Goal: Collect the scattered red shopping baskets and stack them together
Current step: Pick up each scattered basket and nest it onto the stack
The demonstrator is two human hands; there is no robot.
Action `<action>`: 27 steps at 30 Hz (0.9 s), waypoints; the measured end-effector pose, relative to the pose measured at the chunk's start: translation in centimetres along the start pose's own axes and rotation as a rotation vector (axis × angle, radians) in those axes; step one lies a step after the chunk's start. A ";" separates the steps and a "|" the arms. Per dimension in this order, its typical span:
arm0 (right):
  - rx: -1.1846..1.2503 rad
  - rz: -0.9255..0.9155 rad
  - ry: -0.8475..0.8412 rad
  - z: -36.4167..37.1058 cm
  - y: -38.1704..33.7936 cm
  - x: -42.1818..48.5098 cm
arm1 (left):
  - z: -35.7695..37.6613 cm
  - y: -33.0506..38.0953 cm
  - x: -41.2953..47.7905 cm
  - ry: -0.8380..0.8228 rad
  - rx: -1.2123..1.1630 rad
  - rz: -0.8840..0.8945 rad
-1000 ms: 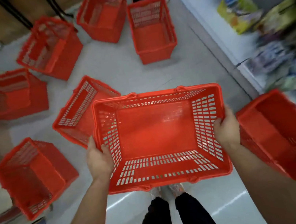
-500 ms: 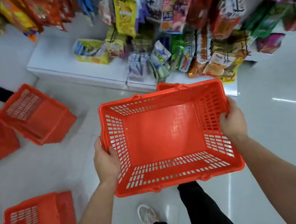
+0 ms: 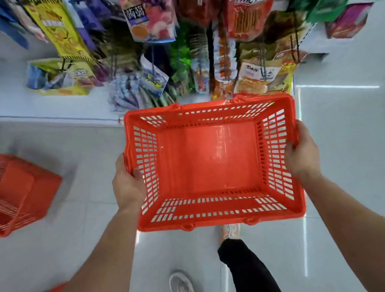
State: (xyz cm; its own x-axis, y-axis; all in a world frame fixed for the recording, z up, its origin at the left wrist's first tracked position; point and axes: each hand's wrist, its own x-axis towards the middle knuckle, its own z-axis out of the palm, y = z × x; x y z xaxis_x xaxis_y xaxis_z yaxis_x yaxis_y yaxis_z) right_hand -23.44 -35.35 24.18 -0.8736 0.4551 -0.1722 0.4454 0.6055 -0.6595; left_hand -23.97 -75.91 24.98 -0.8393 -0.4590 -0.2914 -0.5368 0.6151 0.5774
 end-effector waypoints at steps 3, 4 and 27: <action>0.043 -0.022 -0.041 2.5 2.3 1.7 | 3.2 -0.6 2.2 -0.012 0.036 -0.043; 0.050 -0.025 -0.057 3.2 3.0 2.1 | 4.1 -1.0 2.8 -0.027 0.045 -0.066; -0.587 -0.278 -0.648 12.9 -17.0 0.2 | -3.8 -2.0 4.4 -0.106 0.070 -0.255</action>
State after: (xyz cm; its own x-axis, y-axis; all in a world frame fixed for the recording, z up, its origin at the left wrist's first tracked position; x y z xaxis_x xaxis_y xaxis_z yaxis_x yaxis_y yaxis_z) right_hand -33.72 -54.00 25.93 -0.8244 -0.1040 -0.5564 0.0764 0.9536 -0.2913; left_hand -26.30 -81.61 25.42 -0.6788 -0.5369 -0.5009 -0.7332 0.5330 0.4223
